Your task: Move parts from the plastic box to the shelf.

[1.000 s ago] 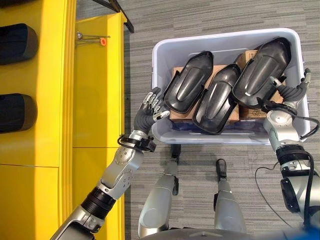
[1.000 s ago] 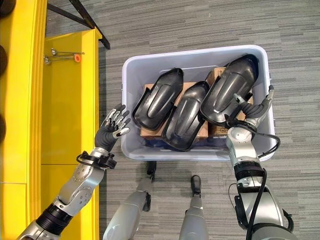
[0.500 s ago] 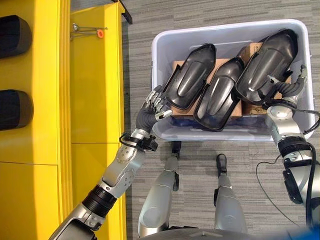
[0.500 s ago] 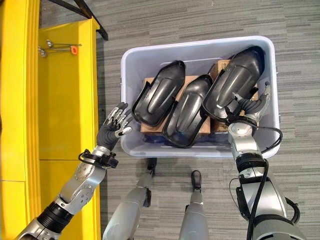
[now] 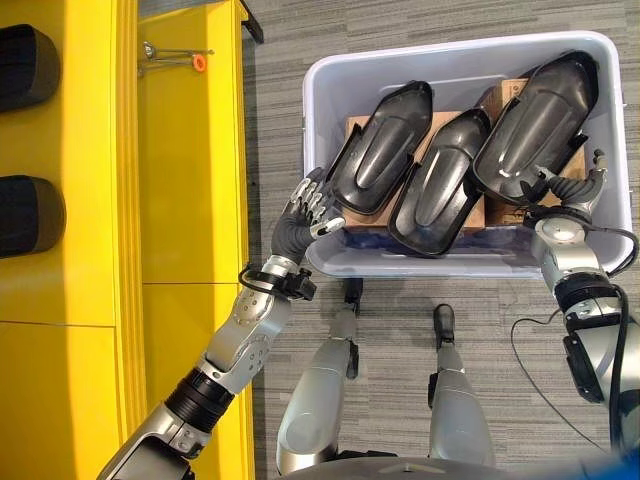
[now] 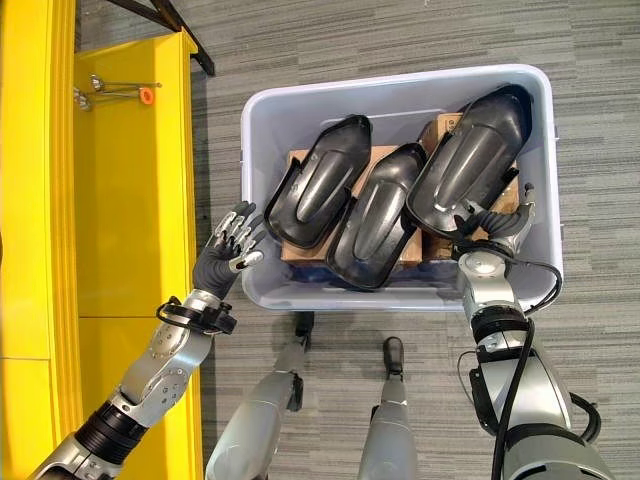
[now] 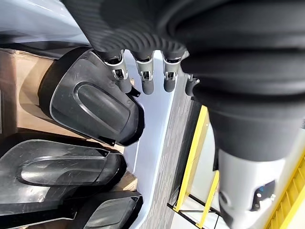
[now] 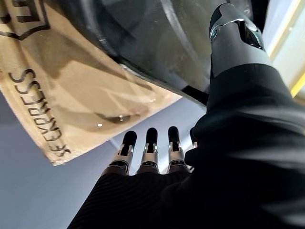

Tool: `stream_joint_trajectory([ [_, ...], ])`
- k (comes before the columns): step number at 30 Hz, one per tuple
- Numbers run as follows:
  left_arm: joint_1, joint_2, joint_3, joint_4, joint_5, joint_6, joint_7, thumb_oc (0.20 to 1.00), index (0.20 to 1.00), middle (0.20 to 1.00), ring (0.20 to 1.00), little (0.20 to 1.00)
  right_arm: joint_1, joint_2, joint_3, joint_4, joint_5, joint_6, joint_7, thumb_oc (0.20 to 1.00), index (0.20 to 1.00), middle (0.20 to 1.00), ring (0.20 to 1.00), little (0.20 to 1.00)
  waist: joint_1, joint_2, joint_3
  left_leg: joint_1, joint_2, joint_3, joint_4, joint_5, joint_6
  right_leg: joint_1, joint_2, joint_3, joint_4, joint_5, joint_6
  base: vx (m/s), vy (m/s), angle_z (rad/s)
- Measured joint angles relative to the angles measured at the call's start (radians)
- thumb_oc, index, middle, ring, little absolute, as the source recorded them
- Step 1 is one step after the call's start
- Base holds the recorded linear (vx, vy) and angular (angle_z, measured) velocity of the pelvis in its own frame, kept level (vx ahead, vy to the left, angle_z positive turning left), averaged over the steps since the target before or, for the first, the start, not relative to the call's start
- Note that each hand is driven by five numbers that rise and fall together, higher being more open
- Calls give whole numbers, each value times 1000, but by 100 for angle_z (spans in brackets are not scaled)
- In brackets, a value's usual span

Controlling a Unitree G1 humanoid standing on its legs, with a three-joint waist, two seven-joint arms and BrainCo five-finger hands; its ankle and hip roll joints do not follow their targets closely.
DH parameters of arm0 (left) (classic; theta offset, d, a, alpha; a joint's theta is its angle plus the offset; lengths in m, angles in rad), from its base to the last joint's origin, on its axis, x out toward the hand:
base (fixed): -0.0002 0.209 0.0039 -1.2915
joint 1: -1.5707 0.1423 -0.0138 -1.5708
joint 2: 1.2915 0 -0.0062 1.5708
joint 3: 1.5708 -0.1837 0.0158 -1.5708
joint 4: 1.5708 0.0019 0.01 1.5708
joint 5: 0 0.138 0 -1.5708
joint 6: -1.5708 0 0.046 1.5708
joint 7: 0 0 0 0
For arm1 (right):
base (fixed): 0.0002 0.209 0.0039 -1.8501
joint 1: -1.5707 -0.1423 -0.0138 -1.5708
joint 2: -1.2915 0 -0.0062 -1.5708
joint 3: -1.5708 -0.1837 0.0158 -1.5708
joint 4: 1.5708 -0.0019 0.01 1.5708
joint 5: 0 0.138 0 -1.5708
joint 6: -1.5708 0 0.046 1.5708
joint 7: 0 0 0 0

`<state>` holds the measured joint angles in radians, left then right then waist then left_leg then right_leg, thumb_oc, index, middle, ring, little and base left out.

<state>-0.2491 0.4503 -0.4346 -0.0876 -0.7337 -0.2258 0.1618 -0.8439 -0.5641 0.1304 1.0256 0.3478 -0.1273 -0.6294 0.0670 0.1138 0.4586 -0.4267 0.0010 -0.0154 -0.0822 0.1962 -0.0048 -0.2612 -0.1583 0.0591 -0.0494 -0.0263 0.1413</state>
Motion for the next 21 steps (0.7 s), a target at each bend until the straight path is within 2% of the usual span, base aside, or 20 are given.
stream_joint_trajectory([
  [5,-3,4,-8,0,-2,-4,1,1000,1000,1000,1000,1000,-57,-7,21,63,32,-21,0,1000,1000,1000,1000,1000,-2,3,17,-22,0,5,16,1,2,-35,0,10,32,-6,8,-15,3,-3],
  [7,-9,5,-19,0,-3,-4,1,1000,1000,1000,1000,1000,-122,-17,42,105,53,-21,9,1000,1000,1000,1000,1000,-10,12,25,-50,-1,5,32,3,5,-69,0,13,59,-8,11,-12,0,-2],
  [12,-4,9,-18,-1,-3,-5,12,1000,1000,1000,1000,1000,-177,-53,129,165,61,-10,32,1000,1000,1000,1000,1000,-4,14,26,-79,-2,5,40,12,8,-116,1,20,105,-17,19,-6,-11,-1],
  [17,-4,10,-18,-2,-3,-8,14,1000,1000,1000,1000,1000,-230,-79,154,196,58,1,36,1000,1000,1000,1000,1000,-1,16,36,-118,-3,3,57,18,10,-166,3,24,146,-24,22,0,0,0],
  [21,-5,10,-20,-3,-3,-8,19,1000,1000,1000,1000,1000,-296,-88,189,305,38,10,42,1000,1000,1000,1000,1000,5,15,40,-139,-5,-4,65,21,10,-195,4,21,178,-36,23,5,-10,5],
])
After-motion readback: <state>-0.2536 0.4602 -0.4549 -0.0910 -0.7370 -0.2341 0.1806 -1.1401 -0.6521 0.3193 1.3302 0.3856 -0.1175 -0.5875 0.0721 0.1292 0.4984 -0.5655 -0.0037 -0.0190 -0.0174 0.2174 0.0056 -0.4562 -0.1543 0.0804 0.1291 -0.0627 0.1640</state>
